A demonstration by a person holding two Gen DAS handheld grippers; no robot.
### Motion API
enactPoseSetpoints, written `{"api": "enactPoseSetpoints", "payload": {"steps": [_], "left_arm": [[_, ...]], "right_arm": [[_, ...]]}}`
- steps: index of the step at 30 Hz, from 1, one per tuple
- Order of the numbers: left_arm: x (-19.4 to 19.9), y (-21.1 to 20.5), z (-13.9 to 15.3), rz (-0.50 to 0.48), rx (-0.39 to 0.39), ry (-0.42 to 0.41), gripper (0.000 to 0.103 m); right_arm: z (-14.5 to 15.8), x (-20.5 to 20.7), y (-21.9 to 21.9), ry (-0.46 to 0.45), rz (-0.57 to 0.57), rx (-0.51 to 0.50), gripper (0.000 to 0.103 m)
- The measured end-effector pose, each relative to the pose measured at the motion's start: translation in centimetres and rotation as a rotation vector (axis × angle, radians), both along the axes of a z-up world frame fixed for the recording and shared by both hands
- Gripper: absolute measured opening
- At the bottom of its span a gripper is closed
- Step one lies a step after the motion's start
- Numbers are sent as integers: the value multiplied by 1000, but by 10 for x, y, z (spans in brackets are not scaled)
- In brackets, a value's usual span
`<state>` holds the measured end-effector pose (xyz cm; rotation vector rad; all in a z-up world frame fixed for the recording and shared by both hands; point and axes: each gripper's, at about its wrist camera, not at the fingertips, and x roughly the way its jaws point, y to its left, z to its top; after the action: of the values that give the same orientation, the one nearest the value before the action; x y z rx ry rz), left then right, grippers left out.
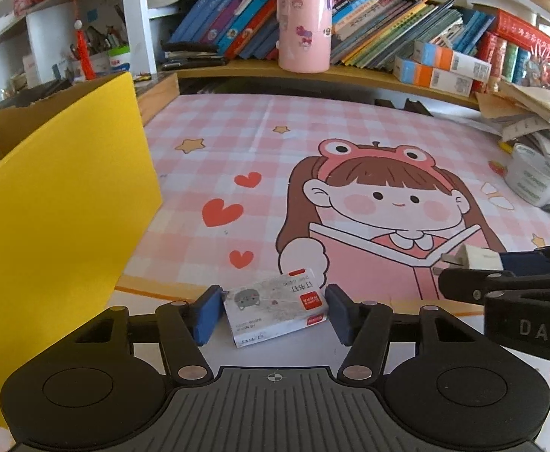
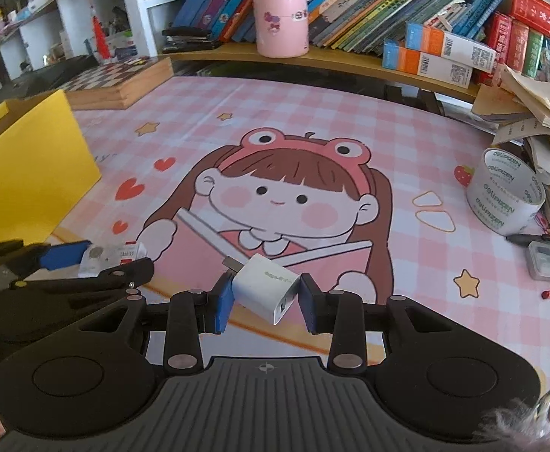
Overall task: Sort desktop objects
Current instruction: 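Close left tool on the small white-and-red box while right tool grasps the white charger cube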
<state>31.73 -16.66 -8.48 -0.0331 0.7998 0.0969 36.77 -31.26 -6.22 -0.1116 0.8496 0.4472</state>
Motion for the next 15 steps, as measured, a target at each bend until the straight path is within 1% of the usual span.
{"api": "enactPoseSetpoints", "payload": {"steps": [6, 15], "left_arm": [[-16, 8, 13, -2, -13, -18, 58], [-47, 10, 37, -25, -37, -66, 58]], "right_arm": [[-1, -9, 1, -4, 8, -7, 34], [9, -30, -5, -12, -4, 17, 34]]}}
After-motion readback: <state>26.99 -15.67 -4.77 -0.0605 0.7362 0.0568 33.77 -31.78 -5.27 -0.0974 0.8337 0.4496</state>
